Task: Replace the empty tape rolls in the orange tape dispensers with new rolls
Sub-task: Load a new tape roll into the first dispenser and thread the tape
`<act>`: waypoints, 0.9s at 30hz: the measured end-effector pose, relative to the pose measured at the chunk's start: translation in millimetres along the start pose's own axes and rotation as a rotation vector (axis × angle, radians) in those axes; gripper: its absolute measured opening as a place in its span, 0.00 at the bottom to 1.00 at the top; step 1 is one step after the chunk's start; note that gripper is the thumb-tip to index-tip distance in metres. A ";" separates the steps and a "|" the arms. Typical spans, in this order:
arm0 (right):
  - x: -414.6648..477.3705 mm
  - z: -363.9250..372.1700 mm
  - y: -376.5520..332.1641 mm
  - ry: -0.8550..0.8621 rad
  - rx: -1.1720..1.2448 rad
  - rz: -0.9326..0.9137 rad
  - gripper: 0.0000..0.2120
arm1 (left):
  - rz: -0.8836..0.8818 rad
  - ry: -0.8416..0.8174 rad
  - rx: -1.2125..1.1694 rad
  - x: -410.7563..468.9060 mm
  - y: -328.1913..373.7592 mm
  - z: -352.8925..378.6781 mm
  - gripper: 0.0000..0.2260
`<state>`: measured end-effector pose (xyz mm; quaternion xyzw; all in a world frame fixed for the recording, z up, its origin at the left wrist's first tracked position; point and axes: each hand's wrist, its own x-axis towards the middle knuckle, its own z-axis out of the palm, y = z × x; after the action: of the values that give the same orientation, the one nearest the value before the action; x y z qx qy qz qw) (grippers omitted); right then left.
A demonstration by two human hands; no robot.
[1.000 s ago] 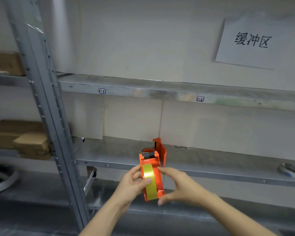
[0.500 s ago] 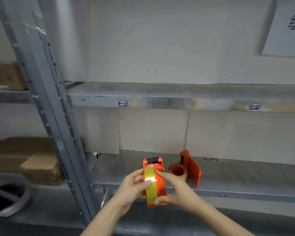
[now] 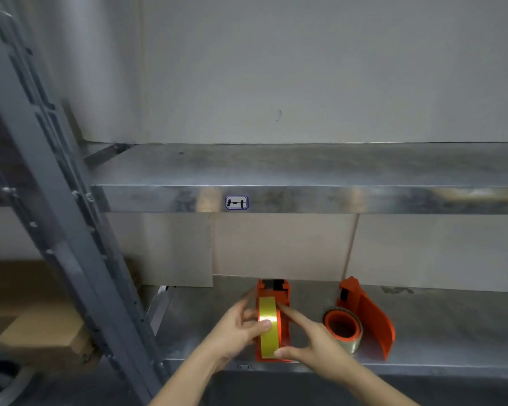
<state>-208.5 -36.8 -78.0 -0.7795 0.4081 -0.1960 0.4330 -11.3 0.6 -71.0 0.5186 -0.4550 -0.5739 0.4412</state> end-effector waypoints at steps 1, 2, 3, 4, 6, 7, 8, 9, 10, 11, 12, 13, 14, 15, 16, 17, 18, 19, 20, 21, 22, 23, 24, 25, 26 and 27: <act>3.3 1.8 2.0 -0.003 0.008 0.009 0.41 | -0.004 -0.003 0.040 3.5 -2.5 -2.6 0.28; 7.0 3.8 4.4 -0.006 0.012 0.015 0.40 | -0.012 0.001 0.067 6.2 -4.9 -5.1 0.28; 10.5 5.3 6.4 -0.014 0.013 0.019 0.40 | -0.021 0.013 0.079 8.5 -6.8 -7.3 0.27; 13.6 6.5 8.8 -0.025 0.012 0.022 0.40 | -0.028 0.027 0.088 10.5 -9.3 -8.9 0.27; 17.7 7.7 12.9 -0.057 0.006 0.021 0.41 | -0.042 0.038 0.096 13.4 -16.5 -10.7 0.25; 19.8 8.6 15.3 -0.071 0.002 0.019 0.42 | -0.047 0.041 0.078 14.9 -20.0 -11.5 0.24; 21.7 10.0 17.8 -0.082 -0.004 0.020 0.43 | -0.048 0.043 0.041 16.4 -22.9 -12.2 0.24; 23.6 11.4 20.1 -0.088 -0.011 0.024 0.43 | -0.049 0.050 -0.004 18.3 -25.6 -12.7 0.26; 25.6 12.6 22.1 -0.088 -0.019 0.028 0.44 | -0.049 0.058 -0.050 20.4 -28.6 -13.7 0.30; 27.5 13.5 24.1 -0.083 -0.028 0.027 0.44 | -0.052 0.061 -0.102 21.6 -31.5 -14.6 0.36; 29.2 14.0 26.2 -0.076 -0.040 0.024 0.43 | -0.051 0.059 -0.152 22.5 -34.2 -15.6 0.40; 30.5 13.6 27.5 -0.068 -0.054 0.018 0.43 | -0.043 0.053 -0.198 23.0 -35.8 -16.0 0.43; 31.5 12.3 29.0 -0.062 -0.071 0.011 0.43 | -0.033 0.045 -0.222 23.3 -37.3 -16.0 0.43; 32.3 10.5 29.8 -0.059 -0.086 0.003 0.43 | -0.031 0.038 -0.232 23.7 -38.0 -15.5 0.43; 33.0 9.0 29.7 -0.057 -0.093 -0.005 0.43 | -0.030 0.033 -0.233 23.9 -37.8 -15.4 0.43; 33.9 8.1 29.2 -0.054 -0.096 -0.009 0.44 | -0.033 0.033 -0.221 24.8 -37.4 -15.8 0.42; 34.9 8.0 28.3 -0.050 -0.100 -0.014 0.45 | -0.033 0.032 -0.192 25.7 -36.4 -17.3 0.42; 35.7 8.5 27.1 -0.043 -0.109 -0.019 0.46 | -0.028 0.028 -0.141 25.8 -34.1 -19.6 0.42; 36.9 9.4 26.0 -0.033 -0.122 -0.023 0.48 | -0.016 0.019 -0.052 25.1 -31.0 -23.2 0.41; 37.9 10.5 24.9 -0.019 -0.137 -0.026 0.50 | 0.000 0.005 0.070 23.6 -26.5 -25.8 0.37; 38.7 11.7 24.4 -0.004 -0.152 -0.036 0.50 | 0.012 -0.011 0.206 22.4 -23.1 -28.6 0.32; 39.5 12.9 24.0 0.009 -0.171 -0.051 0.50 | 0.017 -0.022 0.330 21.6 -21.1 -31.8 0.26; 40.4 14.2 23.8 0.019 -0.193 -0.067 0.49 | 0.025 -0.029 0.433 20.5 -20.3 -35.4 0.22; 41.2 15.8 23.5 0.024 -0.212 -0.070 0.48 | 0.037 -0.022 0.531 19.6 -20.7 -39.5 0.20; 41.7 17.3 21.9 0.024 -0.218 -0.061 0.47 | 0.063 -0.004 0.627 18.5 -21.6 -43.7 0.20; 41.8 18.9 19.7 0.022 -0.208 -0.046 0.47 | 0.090 0.014 0.705 17.4 -23.9 -48.1 0.21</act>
<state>-180.6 -66.5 -106.9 -0.8271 0.4131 -0.1708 0.3408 34.6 -14.8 -100.1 0.6222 -0.6447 -0.3579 0.2630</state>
